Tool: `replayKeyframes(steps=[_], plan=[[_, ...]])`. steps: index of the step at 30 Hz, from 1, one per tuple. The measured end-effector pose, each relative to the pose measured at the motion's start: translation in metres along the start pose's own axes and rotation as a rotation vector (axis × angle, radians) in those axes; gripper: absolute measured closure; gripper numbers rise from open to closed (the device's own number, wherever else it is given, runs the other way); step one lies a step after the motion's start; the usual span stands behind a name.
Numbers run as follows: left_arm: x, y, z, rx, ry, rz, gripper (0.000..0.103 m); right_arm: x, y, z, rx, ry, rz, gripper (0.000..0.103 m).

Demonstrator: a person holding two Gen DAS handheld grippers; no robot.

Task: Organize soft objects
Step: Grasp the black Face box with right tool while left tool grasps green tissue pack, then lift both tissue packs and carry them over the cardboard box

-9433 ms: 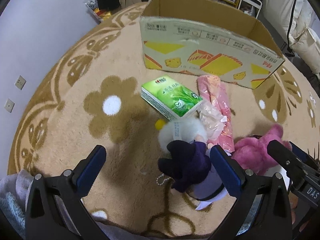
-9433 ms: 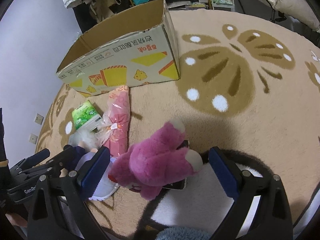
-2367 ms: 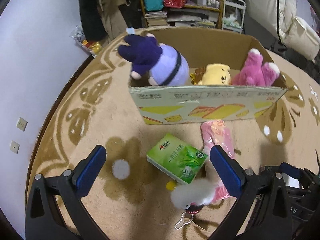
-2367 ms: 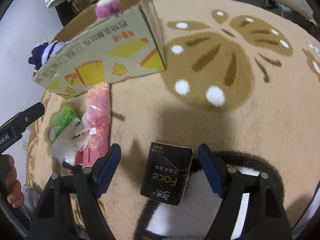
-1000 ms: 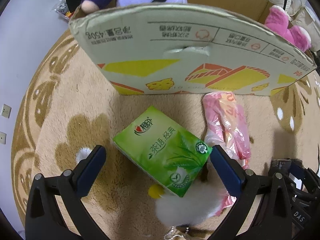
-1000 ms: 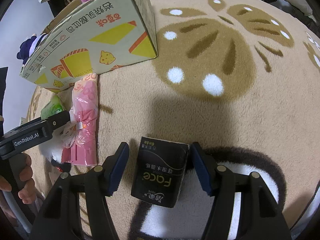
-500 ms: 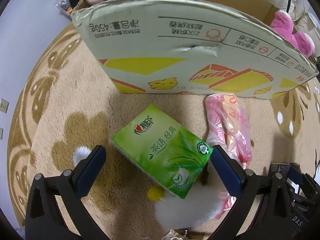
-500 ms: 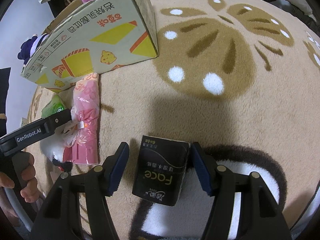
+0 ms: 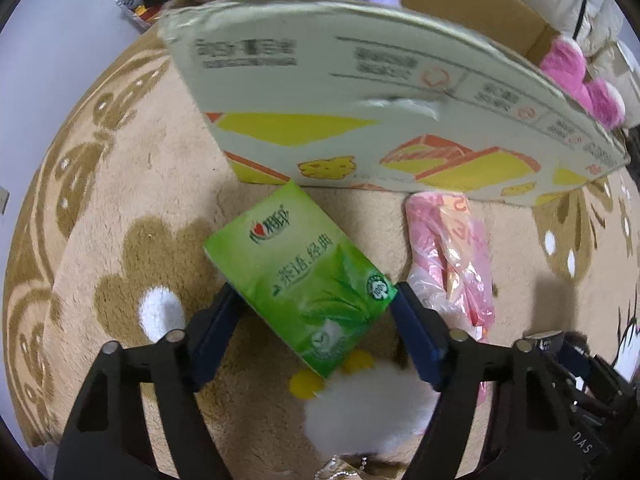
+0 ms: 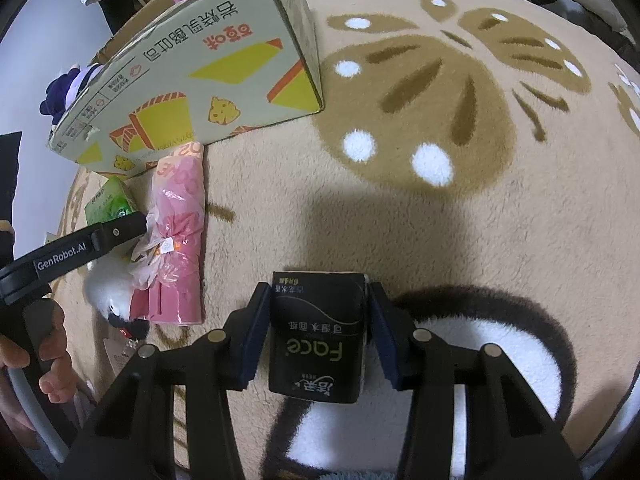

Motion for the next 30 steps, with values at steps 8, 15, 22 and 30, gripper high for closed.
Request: replayKeyframes(steps=[8,15,22,30], plan=[[-0.008,0.012,0.001,-0.017,-0.030,0.015,0.034,-0.007,-0.005,0.004,-0.002,-0.028,0.009,0.052],[-0.020,0.008,-0.003,0.001,-0.084,0.043,0.035,-0.018,-0.008,0.011,0.000,-0.082,0.031,0.052],[-0.037,0.003,-0.009,-0.003,-0.118,0.048,0.037,-0.026,-0.011,0.011,0.001,-0.120,0.050,0.052],[-0.048,-0.002,-0.015,0.014,-0.136,0.066,0.037,-0.039,-0.009,0.012,-0.012,-0.158,0.077,0.052]])
Point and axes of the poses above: each gripper's, at about its wrist camera, not at the fingertips, and x roughly the way its jaws point, y to its left, z to its top, the point moved 4 cm from there along x, roughly the way its jaws point, and after that the axes turned 12 degrees about -x, right-handed, at the moved point
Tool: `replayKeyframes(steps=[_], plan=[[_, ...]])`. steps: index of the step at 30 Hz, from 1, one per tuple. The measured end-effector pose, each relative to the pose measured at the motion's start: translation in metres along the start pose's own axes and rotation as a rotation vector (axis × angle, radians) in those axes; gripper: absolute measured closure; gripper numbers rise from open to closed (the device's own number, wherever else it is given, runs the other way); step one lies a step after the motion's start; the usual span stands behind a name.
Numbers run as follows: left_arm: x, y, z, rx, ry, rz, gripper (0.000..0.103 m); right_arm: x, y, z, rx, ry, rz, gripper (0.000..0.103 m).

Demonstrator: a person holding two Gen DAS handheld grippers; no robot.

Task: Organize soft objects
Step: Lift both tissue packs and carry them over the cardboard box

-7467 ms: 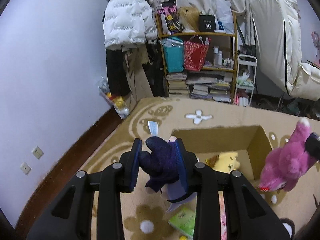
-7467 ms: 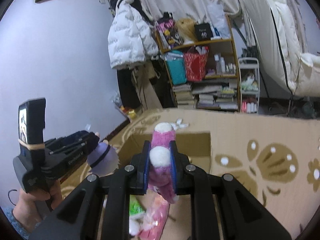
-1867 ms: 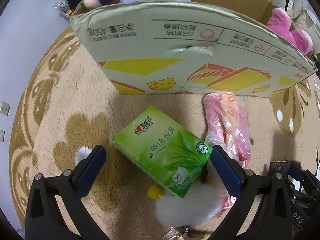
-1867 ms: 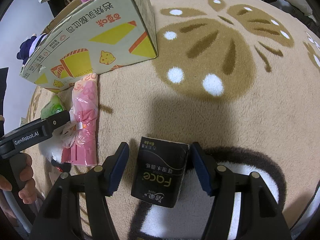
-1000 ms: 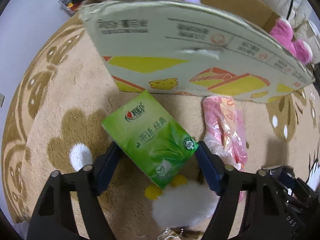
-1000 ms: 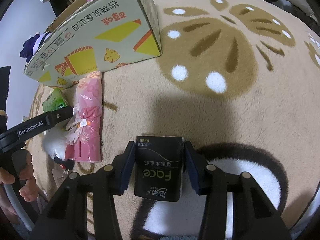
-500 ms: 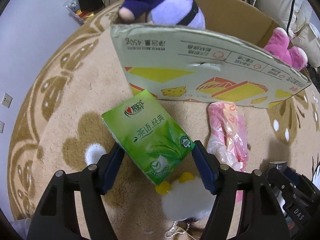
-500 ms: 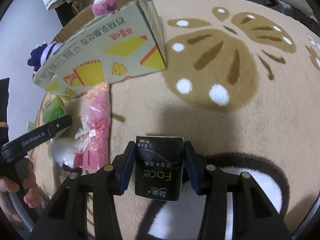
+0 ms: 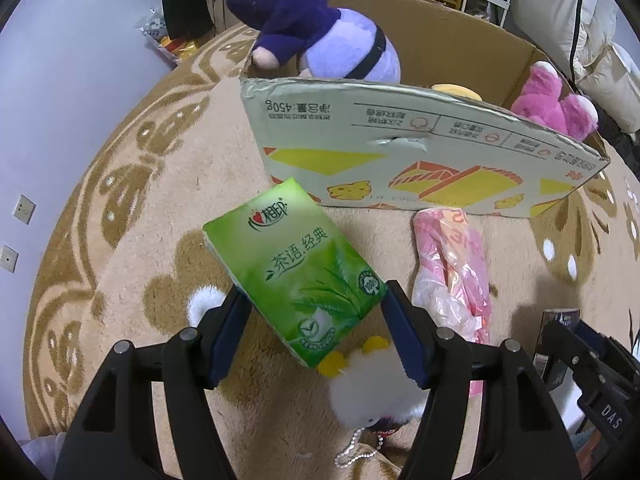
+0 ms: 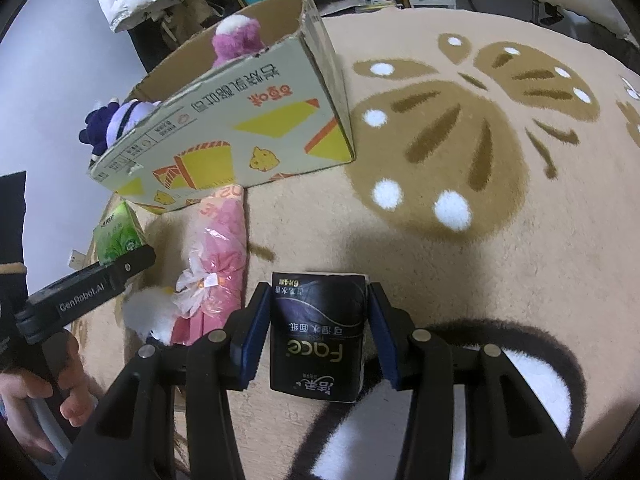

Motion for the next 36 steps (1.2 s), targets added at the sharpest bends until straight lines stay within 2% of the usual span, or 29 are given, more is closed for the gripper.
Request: replayKeyframes(steps=[8,24,29,36], plan=[[-0.018,0.002,-0.002,0.015,-0.048,0.028,0.037,-0.008,0.011,0.004,-0.009,-0.040,0.013,0.052],[-0.069,0.006,0.007,-0.032,-0.180,-0.010,0.037,-0.015,0.037,0.019,-0.094,-0.125,0.032,0.053],[-0.090,0.009,0.016,-0.036,-0.260,-0.003,0.037,-0.032,0.044,0.031,-0.126,-0.199,0.028,0.053],[-0.117,0.009,0.033,-0.029,-0.374,0.017,0.037,-0.043,0.056,0.057,-0.174,-0.260,0.028,0.053]])
Point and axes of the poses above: each gripper's, at about its wrist camera, not at the fingertips, and x roughly the way its jaws point, y to its left, z to its top, the point moved 4 cm from there along x, roughly the way its jaws point, and after that the axes turned 12 degrees about -x, right-handed, at the moved point
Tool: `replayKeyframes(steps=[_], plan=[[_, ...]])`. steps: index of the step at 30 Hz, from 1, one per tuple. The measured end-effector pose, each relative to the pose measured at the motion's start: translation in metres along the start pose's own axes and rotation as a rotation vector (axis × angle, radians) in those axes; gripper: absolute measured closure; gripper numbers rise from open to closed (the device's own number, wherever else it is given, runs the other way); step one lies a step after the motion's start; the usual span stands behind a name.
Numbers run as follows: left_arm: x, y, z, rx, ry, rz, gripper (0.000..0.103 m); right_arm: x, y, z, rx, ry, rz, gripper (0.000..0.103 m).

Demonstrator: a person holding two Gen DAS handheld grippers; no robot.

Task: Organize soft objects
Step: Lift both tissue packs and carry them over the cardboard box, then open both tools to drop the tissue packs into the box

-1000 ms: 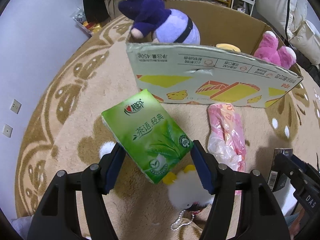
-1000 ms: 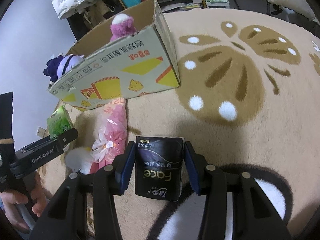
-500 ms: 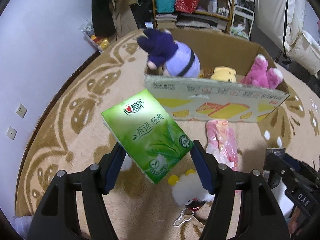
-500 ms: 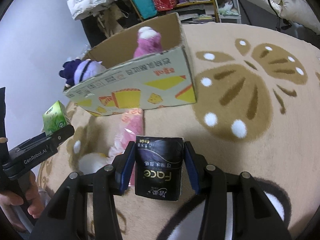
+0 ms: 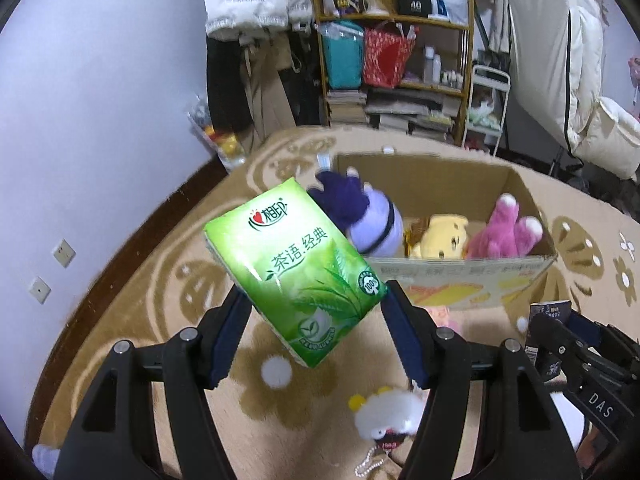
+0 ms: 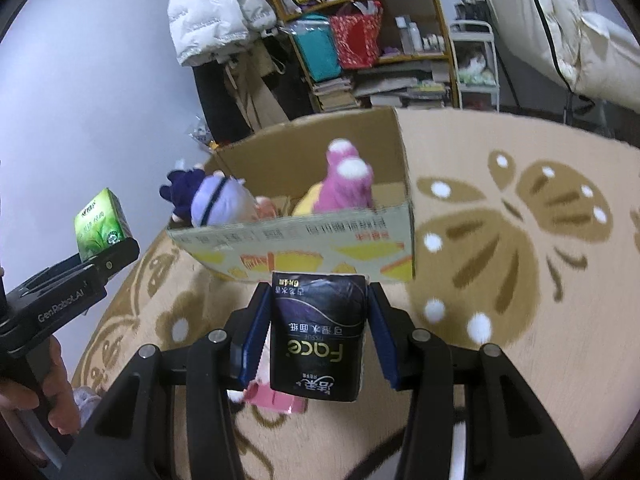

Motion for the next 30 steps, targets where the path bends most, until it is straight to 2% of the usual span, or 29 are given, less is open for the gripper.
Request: replayKeyframes(steps=[7,15,19,27,30], plan=[[-0.004,-0.009,0.022,0.020,-0.075,-0.005,0.037,0.002,0.005,0.032,-0.045,-0.043,-0.006,0.053],[0.009,-0.031,0.048,0.036,-0.113,-0.067,0.037,0.008,-0.001,0.065,-0.067,-0.082,-0.003,0.053],[0.016,-0.042,0.060,0.060,-0.136,-0.069,0.037,0.009,-0.004,0.084,-0.085,-0.109,-0.004,0.053],[0.038,-0.058,0.067,0.069,-0.120,-0.093,0.037,0.014,-0.014,0.126,-0.090,-0.160,-0.012,0.052],[0.043,-0.064,0.065,0.076,-0.114,-0.105,0.037,0.023,-0.018,0.132,-0.070,-0.142,0.011,0.052]])
Point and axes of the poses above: each gripper's, at about its wrist camera, not at the fingertips, and x roughly the way its jaws point, y to its left, z to its top, the point moved 4 cm from there along x, roughly the way its jaws point, and after that the axes turned 12 degrees about -x, right-handed, at the moved point
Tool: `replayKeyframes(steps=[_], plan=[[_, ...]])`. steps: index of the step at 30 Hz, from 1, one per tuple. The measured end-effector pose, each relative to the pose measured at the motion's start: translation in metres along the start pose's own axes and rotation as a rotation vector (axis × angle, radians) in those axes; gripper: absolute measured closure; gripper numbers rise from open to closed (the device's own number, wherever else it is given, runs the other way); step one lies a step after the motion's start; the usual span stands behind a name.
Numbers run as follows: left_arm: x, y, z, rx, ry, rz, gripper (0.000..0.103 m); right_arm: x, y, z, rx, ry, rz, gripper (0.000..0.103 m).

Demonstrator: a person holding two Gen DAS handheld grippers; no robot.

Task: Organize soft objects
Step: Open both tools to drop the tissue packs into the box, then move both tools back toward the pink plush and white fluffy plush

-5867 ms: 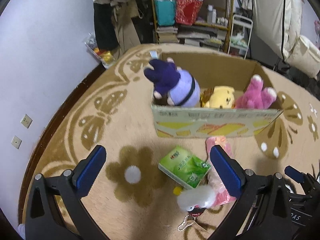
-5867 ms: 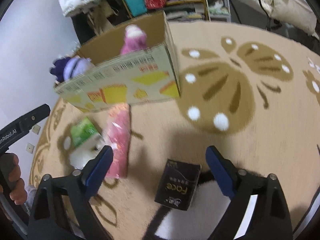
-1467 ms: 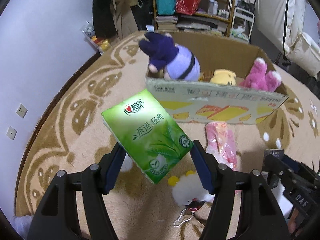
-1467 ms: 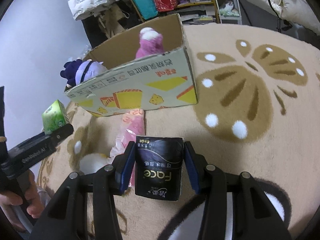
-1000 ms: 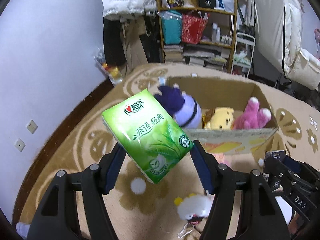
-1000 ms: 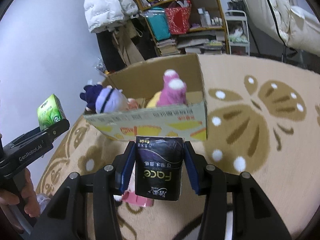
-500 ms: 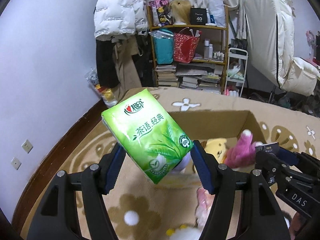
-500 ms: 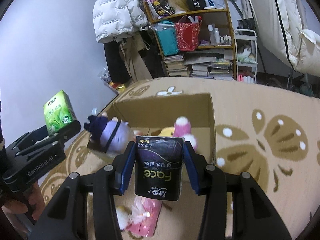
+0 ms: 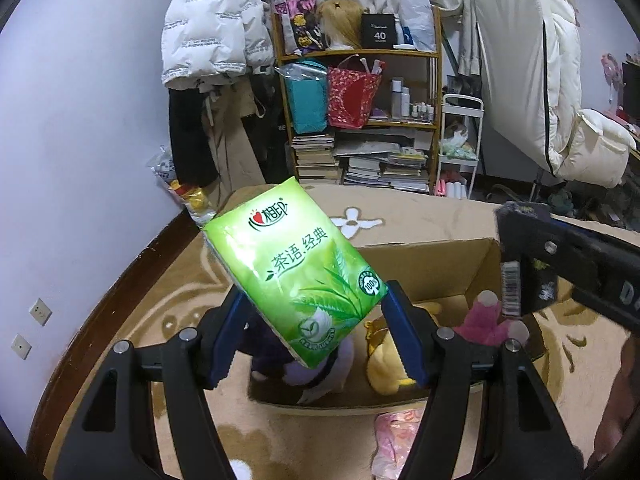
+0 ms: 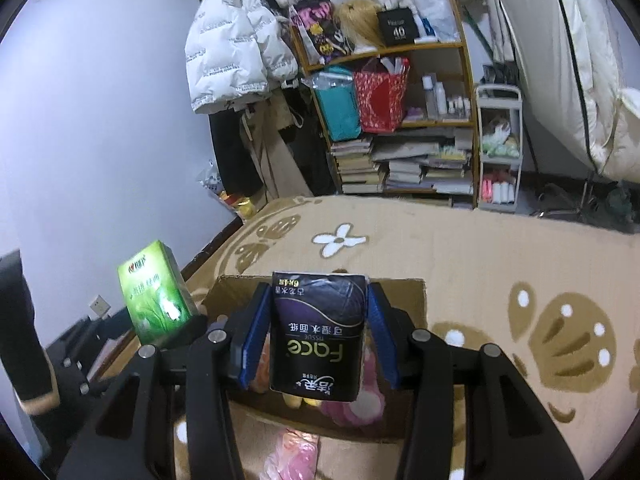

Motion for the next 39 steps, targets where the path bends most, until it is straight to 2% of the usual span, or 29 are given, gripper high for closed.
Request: replayKeyframes(steps=[5,11,13,14,16,18,19,22,24,28,39], plan=[[0.007,-0.006,-0.005,0.006,0.014,0.000,0.035,0.015,-0.005,-0.007,0.039,0.038,0.025,0.051],[0.015,-0.006,-0.013,0.010,0.046,0.008,0.035,0.025,-0.004,-0.019,0.029,0.083,0.020,0.051],[0.014,-0.006,-0.013,0.012,0.044,0.014,0.030,0.024,-0.005,-0.020,0.028,0.087,0.017,0.050],[0.012,-0.006,-0.014,0.014,0.041,0.015,0.024,0.023,-0.005,-0.021,0.030,0.086,0.015,0.048],[0.009,-0.007,-0.014,0.015,0.032,0.015,0.016,0.020,-0.007,-0.020,0.039,0.080,0.014,0.038],[0.006,-0.006,-0.014,0.012,0.030,0.019,0.012,0.016,-0.007,-0.019,0.041,0.076,0.009,0.036],[0.004,-0.006,-0.014,0.012,0.033,0.023,0.009,0.014,-0.008,-0.018,0.042,0.078,0.007,0.032],[0.000,-0.003,-0.016,0.006,0.037,0.042,0.006,0.007,-0.009,-0.017,0.051,0.073,-0.002,0.015],[-0.004,0.000,-0.016,-0.001,0.035,0.055,0.005,0.001,-0.008,-0.015,0.054,0.061,-0.007,0.013],[-0.018,0.007,-0.014,-0.008,0.023,0.060,0.003,-0.012,-0.005,-0.013,0.050,0.046,-0.017,0.000],[-0.060,0.026,-0.014,-0.024,-0.007,0.090,0.000,-0.047,0.013,-0.017,0.017,0.022,-0.031,0.000]])
Point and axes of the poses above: each gripper's, at about its wrist camera, not at the fingertips, and x roughly the way its jaws point, y to its left, z to its top, the point moved 4 cm from there along x, roughly the way its jaws point, and after that the axes turned 12 degrees about -x, right-handed, at the moved point
